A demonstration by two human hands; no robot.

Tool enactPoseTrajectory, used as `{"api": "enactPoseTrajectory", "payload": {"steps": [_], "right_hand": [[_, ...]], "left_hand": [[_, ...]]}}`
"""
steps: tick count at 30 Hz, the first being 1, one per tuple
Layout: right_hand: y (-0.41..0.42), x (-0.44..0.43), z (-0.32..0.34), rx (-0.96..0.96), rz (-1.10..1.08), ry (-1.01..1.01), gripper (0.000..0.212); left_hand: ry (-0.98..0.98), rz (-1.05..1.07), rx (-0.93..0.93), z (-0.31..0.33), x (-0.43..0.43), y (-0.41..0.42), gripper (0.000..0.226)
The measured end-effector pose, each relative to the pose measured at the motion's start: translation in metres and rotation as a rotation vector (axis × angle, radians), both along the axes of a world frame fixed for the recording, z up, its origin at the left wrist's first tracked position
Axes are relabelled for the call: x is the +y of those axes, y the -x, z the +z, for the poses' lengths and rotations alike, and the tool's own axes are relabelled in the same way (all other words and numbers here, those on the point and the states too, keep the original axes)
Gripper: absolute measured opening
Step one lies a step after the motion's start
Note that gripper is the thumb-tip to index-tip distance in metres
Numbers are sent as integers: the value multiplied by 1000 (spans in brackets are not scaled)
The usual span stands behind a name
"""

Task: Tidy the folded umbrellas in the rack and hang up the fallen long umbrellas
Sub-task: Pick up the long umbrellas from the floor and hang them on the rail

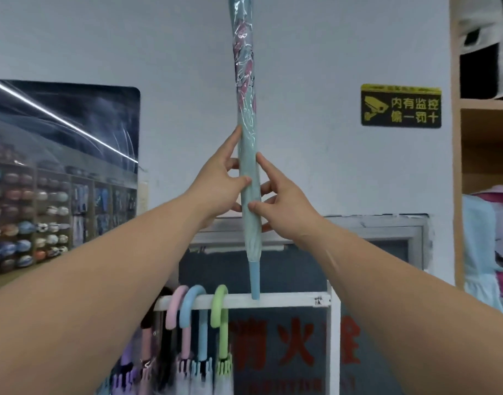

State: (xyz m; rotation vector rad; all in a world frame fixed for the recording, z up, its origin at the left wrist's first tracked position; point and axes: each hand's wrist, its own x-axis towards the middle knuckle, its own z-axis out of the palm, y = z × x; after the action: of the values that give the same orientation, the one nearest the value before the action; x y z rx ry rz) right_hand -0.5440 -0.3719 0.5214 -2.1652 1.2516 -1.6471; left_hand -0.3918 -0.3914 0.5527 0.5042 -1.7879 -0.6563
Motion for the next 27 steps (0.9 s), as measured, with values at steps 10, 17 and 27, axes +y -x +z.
{"api": "enactPoseTrajectory", "payload": {"steps": [10, 17, 27], "right_hand": [[1, -36, -28, -23, 33, 25, 86], [0, -44, -3, -2, 21, 96, 87], [5, -54, -54, -29, 19, 53, 86]], "left_hand": [[10, 74, -13, -19, -27, 0, 90], [60, 97, 29, 0, -32, -1, 89], [87, 145, -22, -47, -49, 8, 94]]}}
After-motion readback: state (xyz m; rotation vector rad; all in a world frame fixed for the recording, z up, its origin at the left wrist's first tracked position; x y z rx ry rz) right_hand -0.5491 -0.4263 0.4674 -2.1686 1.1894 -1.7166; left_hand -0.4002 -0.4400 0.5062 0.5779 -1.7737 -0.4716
